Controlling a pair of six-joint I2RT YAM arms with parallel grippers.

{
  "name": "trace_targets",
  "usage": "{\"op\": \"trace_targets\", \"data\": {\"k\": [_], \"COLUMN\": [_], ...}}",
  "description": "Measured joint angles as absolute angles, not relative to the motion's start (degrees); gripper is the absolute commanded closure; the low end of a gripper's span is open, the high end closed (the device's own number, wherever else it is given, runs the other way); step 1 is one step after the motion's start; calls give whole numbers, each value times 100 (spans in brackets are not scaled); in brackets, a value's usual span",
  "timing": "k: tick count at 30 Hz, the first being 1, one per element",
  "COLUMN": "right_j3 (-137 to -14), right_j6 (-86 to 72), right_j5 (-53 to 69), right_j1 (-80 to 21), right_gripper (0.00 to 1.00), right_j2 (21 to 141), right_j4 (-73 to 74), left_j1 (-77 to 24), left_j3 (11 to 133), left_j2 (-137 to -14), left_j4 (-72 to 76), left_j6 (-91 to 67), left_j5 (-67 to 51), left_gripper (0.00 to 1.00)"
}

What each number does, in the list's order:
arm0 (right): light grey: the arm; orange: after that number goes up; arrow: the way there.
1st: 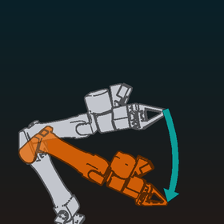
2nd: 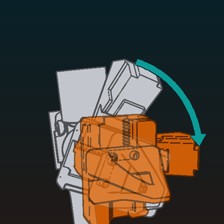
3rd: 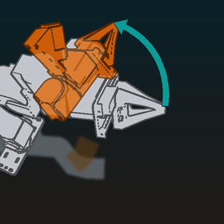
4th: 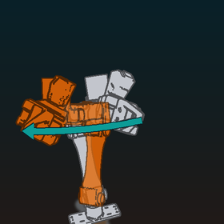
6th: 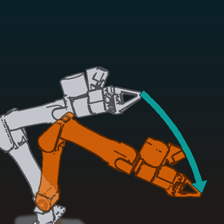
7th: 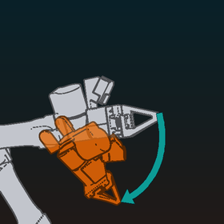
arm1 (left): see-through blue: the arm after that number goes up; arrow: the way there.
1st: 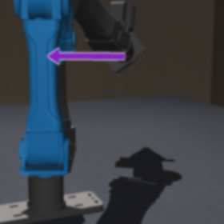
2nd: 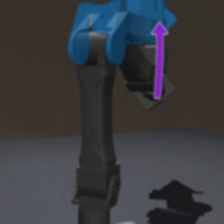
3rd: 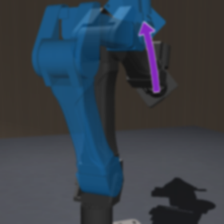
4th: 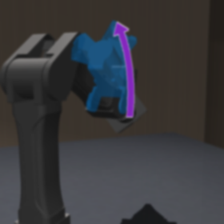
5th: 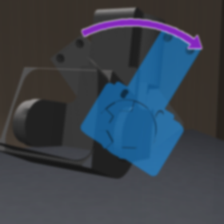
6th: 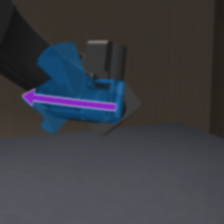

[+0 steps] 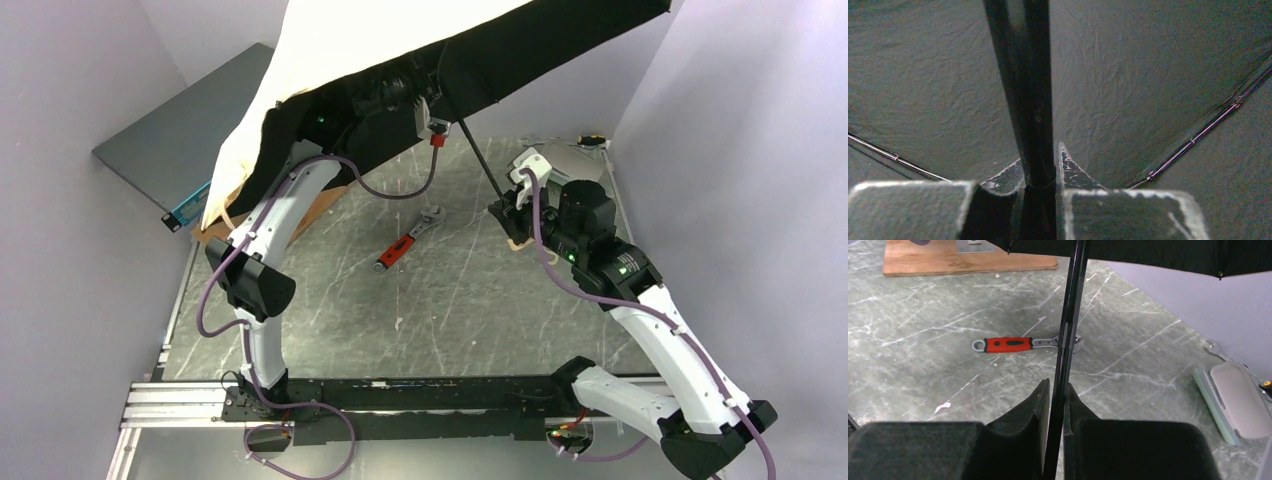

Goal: Open the umbrella

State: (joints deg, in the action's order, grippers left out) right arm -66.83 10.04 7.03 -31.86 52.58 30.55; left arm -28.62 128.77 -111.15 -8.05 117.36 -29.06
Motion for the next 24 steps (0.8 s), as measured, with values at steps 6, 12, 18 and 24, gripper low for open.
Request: {"op": "trace_targets", "data": {"k": [6,12,18,24], "right_j3": [-6396,-5988,-5874,-5889], "right_j6": [1229,1437,1562,1586], "right_j5": [613,447,283,266], "right_j1": [-3183,-3183,-3186,-3183], "right_gripper": [100,100,100,100], "right_j2": [5284,5142,5103,5057], "right_j4": [2700,2432,2436,2488], "left_j1": [-2794,-2781,-2781,-2777], "left_j3": [12877,12870,12873,12433], "left_j2": [-11124,-11161,-11312,-11179], "left_j4": [-854,-1087,-1192,-834], "left_j6": [11804,11869,11856,11782], "left_j5": [-2906,-2906,-2904,-2936], "left_gripper": [91,89,92,91]}}
